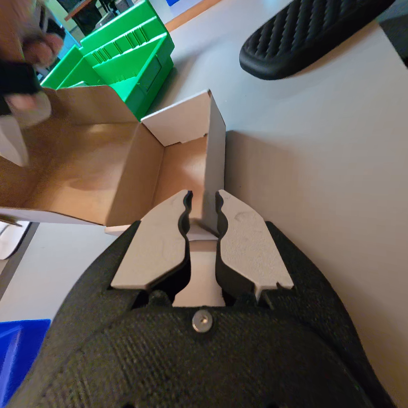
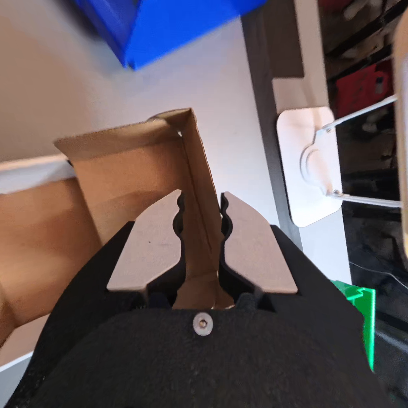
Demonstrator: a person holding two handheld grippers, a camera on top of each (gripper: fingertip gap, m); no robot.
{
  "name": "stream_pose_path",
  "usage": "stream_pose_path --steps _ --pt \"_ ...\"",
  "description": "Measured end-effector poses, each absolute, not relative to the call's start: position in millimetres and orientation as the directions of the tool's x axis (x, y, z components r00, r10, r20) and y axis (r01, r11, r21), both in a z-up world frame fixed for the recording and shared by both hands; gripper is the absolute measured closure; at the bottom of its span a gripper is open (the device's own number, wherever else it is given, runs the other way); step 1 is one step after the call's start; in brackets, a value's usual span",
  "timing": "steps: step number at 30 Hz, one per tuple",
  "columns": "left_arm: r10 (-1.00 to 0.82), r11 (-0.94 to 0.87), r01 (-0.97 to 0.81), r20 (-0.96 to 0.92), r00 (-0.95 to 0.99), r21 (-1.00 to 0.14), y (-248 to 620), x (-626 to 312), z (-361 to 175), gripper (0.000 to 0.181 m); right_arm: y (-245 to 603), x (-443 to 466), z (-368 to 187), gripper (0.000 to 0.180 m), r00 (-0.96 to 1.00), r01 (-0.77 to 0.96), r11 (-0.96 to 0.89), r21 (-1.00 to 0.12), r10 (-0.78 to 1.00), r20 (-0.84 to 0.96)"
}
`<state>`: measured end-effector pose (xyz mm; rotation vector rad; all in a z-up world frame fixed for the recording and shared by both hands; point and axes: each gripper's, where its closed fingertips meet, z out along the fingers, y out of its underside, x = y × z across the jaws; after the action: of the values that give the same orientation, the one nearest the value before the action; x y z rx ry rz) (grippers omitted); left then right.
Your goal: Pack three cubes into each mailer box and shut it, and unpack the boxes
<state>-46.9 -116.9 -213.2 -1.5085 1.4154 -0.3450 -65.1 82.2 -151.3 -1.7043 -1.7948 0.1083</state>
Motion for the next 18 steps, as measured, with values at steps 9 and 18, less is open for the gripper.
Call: stream_pose_path --steps 9,18 --pt "-0.87 0.112 -0.468 -0.314 0.38 -0.877 -106 -61 -188 0.159 28 -36 -40 0.147 0.257 0.488 0.174 -0.855 0.908 0.331" --pt "-0.697 -0.019 -0.34 -0.231 0.679 -0.94 -50 -159 -136 0.152 -9 48 -95 0.147 0.383 0.268 0.077 -0.96 0.906 0.18"
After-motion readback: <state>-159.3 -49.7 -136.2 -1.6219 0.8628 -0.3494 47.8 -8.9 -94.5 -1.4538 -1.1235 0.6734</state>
